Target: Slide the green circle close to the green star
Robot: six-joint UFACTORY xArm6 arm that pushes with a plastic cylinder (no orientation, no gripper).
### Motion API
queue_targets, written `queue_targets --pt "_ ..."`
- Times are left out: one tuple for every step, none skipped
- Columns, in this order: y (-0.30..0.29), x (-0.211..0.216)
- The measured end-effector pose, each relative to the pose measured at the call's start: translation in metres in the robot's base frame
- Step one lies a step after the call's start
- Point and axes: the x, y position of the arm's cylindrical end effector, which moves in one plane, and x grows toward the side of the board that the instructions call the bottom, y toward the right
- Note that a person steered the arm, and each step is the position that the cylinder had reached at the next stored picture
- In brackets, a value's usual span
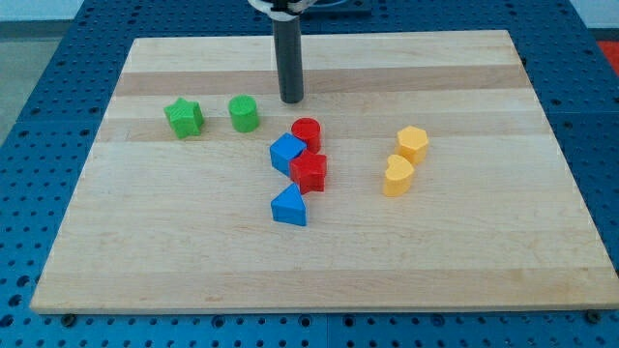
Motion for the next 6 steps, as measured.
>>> queue_targets --pt "-0.018 0.004" --pt "-0.037 0.013" --pt "-0.052 0.027" --pt "-0.062 0.031" --pt "-0.07 0.031" --pt "-0.052 0.038"
